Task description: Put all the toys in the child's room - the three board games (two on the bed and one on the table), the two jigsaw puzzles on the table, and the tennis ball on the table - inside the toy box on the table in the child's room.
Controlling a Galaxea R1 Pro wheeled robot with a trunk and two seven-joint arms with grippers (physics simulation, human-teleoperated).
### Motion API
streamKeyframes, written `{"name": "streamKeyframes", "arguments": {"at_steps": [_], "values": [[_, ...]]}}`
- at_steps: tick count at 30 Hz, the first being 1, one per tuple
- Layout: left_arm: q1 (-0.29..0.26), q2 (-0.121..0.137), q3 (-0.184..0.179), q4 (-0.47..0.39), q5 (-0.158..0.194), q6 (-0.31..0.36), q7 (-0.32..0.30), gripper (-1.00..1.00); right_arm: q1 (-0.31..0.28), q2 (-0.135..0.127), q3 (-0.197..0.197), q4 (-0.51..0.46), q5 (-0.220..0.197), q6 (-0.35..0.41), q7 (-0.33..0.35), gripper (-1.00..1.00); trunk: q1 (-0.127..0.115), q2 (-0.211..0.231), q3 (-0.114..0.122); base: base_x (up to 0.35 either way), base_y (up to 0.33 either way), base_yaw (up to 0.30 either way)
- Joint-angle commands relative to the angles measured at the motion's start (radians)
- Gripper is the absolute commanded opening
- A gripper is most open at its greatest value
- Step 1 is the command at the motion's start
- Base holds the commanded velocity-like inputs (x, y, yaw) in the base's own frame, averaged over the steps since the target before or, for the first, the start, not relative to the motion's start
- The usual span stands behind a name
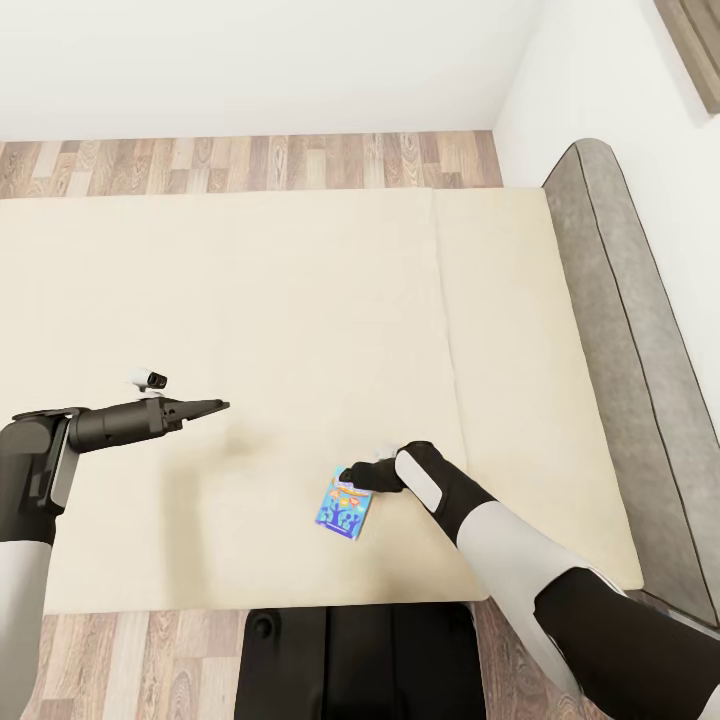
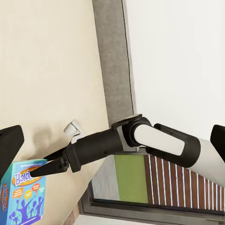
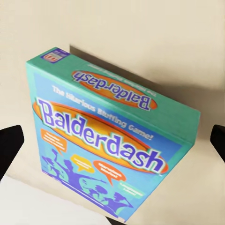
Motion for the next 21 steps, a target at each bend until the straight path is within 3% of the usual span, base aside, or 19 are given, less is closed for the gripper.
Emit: {"name": "streamKeyframes", "arguments": {"at_steps": [1, 21], "values": [[0.000, 0.000, 0.000, 0.000, -0.001, 0.011, -0.004, 1.00, -0.001, 0.000, 0.004, -0.001, -0.010, 0.001, -0.008, 1.00, 0.001, -0.002, -0.001, 0.000, 0.000, 0.000], [0.000, 0.000, 0.001, 0.000, -0.001, 0.011, -0.004, 1.00, 0.001, 0.000, 0.004, 0.000, -0.014, -0.001, 0.010, 1.00, 0.001, -0.002, -0.001, 0.000, 0.000, 0.000]]}}
